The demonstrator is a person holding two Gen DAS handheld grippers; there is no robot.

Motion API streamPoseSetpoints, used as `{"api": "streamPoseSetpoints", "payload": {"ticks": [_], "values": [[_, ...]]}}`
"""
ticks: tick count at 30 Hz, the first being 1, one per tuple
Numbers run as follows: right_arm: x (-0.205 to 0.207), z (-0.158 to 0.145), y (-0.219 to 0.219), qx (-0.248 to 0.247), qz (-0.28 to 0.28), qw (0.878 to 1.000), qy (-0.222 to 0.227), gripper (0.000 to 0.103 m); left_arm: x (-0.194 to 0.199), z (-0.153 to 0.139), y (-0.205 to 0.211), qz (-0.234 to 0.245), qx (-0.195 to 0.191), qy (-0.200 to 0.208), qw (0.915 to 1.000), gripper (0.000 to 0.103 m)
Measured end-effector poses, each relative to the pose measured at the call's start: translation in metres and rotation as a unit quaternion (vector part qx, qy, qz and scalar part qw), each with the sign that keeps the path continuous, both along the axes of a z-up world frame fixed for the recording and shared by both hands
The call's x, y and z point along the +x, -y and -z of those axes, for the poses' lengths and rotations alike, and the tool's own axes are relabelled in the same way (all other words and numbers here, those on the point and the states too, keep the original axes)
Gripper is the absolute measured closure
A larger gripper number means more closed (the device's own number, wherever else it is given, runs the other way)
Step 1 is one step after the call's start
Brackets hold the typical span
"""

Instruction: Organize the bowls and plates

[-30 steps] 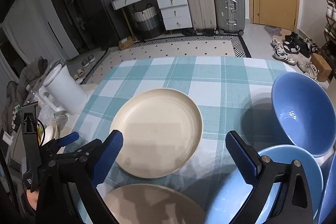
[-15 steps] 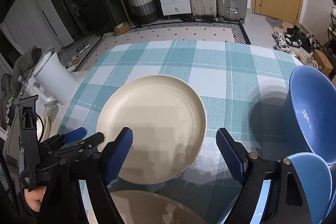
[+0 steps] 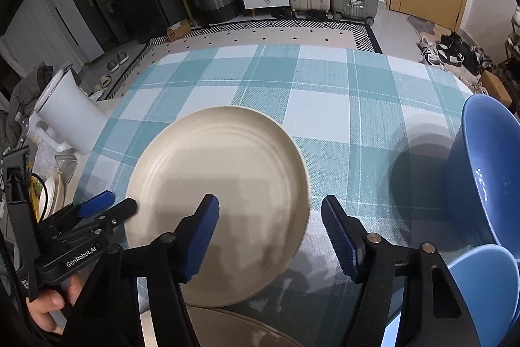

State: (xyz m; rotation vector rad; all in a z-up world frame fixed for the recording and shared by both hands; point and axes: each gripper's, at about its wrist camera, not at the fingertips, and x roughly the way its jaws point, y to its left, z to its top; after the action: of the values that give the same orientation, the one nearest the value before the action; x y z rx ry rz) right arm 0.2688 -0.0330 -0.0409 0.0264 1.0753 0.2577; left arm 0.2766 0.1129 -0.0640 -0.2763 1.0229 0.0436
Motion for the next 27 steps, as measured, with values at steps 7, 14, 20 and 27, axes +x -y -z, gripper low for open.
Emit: {"api": "streamPoseSetpoints", "payload": {"ticks": [7,14,20,27], "values": [[0.0,0.005,-0.004,-0.011,-0.001,1.0,-0.003,0.06,-0.002,0.0,0.0,0.004,0.005,0.001,1.0,0.053],[-0.002,0.004,-0.004,-0.027,-0.003,1.0,0.003,0.08,-0.003,0.001,0.006,0.018,-0.001,0.005,0.9998,0.075],[-0.003,0.004,-0.005,-0.033,-0.002,0.999,0.008,0.085,-0.003,0.0,0.019,0.037,-0.001,0.009,0.9993,0.095],[-0.005,0.005,-0.006,-0.038,-0.007,0.999,0.009,0.085,-0.005,-0.002,0.018,0.029,-0.002,0.009,0.9995,0.095]]}}
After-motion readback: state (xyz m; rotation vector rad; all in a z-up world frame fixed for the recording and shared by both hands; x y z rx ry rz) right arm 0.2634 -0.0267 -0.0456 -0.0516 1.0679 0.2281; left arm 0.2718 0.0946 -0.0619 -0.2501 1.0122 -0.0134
